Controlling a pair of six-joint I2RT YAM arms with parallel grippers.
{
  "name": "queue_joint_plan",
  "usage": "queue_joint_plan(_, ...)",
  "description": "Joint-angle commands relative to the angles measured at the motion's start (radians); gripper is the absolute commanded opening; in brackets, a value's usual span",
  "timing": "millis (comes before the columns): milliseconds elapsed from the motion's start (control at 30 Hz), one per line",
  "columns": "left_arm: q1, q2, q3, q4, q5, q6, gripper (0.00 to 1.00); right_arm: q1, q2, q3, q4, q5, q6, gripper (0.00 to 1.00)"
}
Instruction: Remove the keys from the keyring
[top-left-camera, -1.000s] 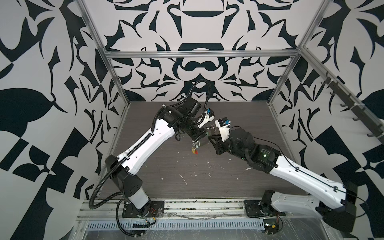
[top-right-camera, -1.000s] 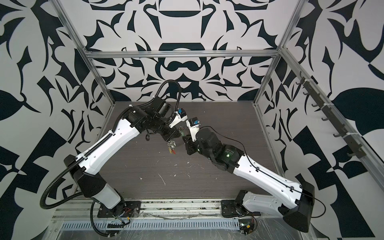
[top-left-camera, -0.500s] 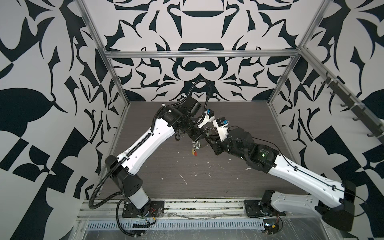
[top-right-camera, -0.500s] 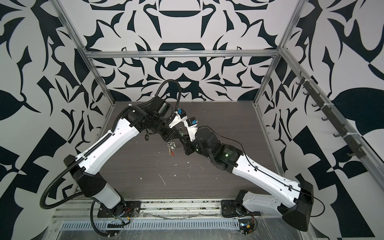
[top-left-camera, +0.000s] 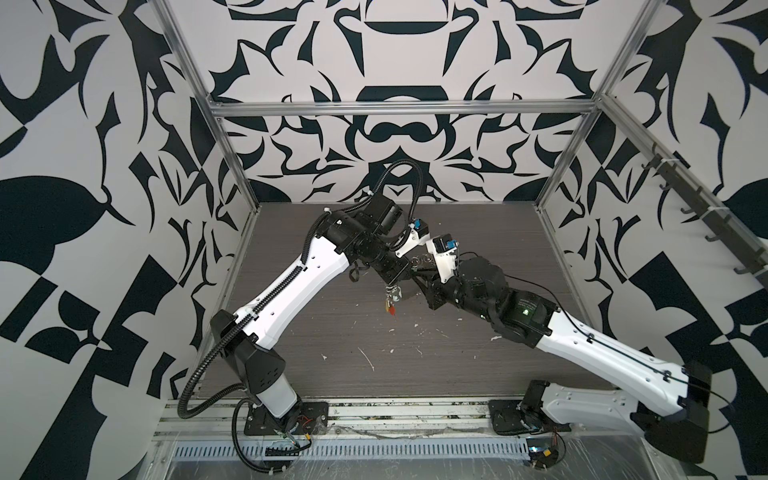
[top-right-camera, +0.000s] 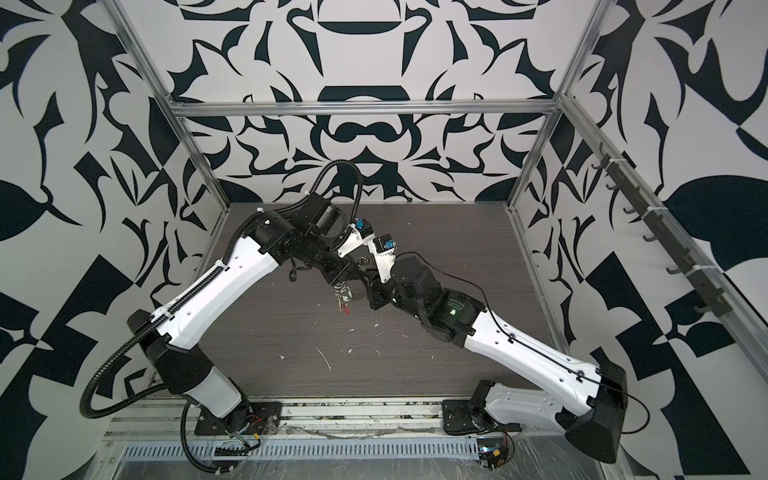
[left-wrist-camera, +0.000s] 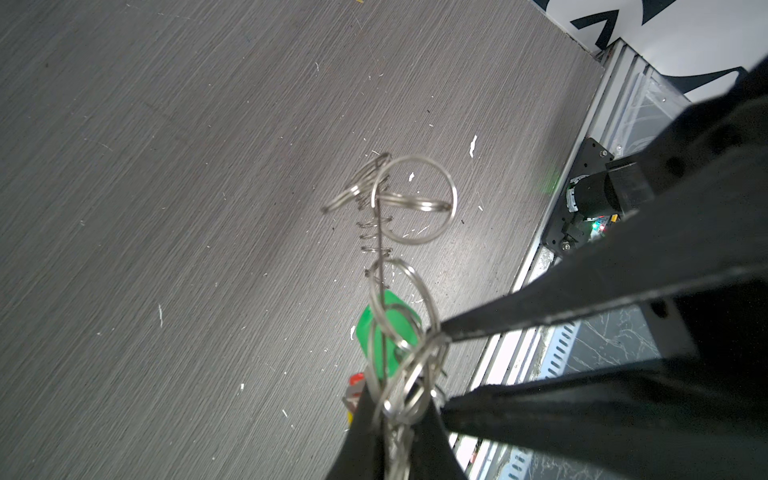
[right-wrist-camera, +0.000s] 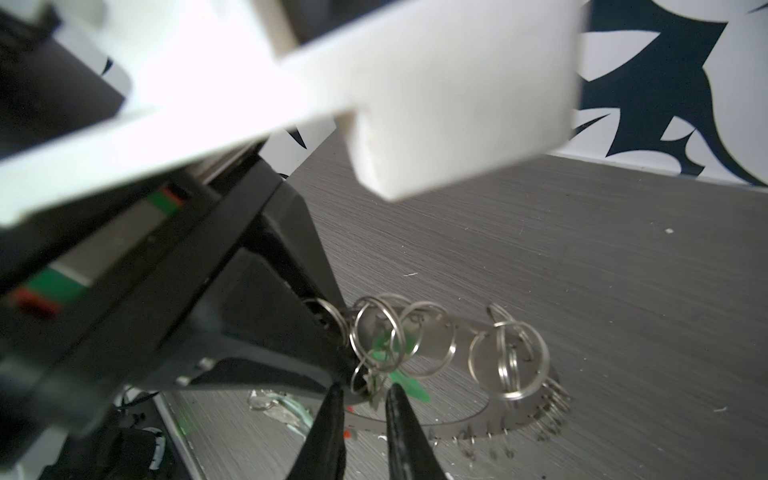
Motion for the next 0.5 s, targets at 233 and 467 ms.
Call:
queue_joint_plan(233, -0.003, -0.002, 0.024, -0.035, 0.022, 0.040, 0.00, -0.015, -0.098, -0.015, 0.031, 0.050, 0.010, 0.35)
queue_joint_plan(467, -0.003, -0.007, 0.033, -0.034, 0.016, 0.056, 0.00, -0.199, -0.081, -0.054, 0.125, -0.239, 0.173, 0.31)
